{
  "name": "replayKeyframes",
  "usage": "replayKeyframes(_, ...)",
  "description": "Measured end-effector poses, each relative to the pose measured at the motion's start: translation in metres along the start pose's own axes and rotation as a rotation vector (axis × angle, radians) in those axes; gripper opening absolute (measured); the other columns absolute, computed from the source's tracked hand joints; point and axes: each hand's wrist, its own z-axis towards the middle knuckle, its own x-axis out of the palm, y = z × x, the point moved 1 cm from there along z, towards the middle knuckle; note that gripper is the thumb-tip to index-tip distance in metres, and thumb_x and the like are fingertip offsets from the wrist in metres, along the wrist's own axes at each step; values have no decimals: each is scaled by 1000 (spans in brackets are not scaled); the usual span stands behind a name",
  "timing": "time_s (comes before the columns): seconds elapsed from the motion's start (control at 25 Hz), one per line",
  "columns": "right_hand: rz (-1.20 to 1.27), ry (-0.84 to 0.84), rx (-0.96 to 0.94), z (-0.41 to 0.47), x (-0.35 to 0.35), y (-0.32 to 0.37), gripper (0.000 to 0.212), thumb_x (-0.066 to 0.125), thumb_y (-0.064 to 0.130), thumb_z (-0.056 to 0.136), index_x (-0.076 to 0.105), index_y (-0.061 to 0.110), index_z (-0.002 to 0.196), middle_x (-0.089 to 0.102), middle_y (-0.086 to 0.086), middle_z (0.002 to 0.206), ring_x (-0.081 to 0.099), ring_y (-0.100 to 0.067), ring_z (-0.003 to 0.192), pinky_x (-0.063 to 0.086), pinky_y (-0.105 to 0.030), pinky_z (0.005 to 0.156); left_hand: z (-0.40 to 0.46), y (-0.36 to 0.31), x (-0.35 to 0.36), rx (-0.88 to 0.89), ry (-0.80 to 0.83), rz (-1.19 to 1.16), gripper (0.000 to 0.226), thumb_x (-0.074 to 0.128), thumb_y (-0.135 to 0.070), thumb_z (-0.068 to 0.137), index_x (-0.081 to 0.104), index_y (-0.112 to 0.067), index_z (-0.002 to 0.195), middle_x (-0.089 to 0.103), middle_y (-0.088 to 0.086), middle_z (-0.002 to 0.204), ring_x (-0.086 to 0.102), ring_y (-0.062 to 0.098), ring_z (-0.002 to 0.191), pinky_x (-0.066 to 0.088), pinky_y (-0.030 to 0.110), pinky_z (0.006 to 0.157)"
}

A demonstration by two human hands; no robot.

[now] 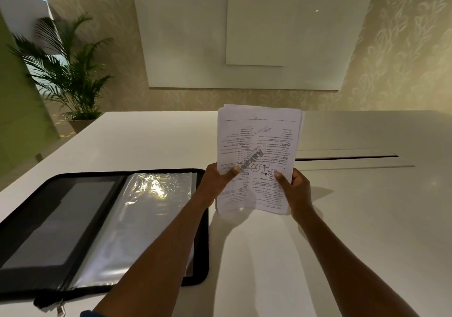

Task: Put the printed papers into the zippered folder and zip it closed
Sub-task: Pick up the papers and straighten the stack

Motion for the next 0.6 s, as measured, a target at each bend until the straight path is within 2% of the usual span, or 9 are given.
replayKeyframes(0.12, 41, -12, 29, 5, -3, -2, 21, 72, 34, 86, 67, 21, 103, 76, 4, 99, 75, -19, 83, 62, -32, 67, -2, -2, -4, 38, -11, -27, 27, 78, -34, 82, 71, -26, 107, 77, 0, 103, 74, 20, 93, 61, 32, 74)
replayKeyframes(0.24, 88, -3, 37, 10, -3, 3, 31, 73, 37, 84, 67, 15, 106, 77, -1, 99, 75, -22, 85, 62, -38, 71, -2, -9, -6, 75, -10, -56, 48, 80, -40, 74, 68, -18, 115, 75, 5, 108, 74, 23, 95, 61, 39, 77)
replayKeyframes(0.4, 141, 26, 2, 16, 1, 13, 27, 70, 31, 89, 66, 15, 109, 77, -3, 100, 76, -21, 82, 63, -34, 67, 1, -18, -8, 105, -29, -46, 56, 81, -44, 70, 68, -17, 118, 75, 4, 109, 74, 24, 96, 61, 45, 79)
replayKeyframes(0.6, 87, 39, -23, 18, 10, 18, 16, 72, 33, 86, 70, 22, 97, 78, 1, 92, 76, -18, 79, 63, -32, 65, 2, -18, -7, 94, -19, -42, 49, 83, -39, 71, 69, -18, 113, 76, 5, 105, 74, 27, 94, 62, 42, 77)
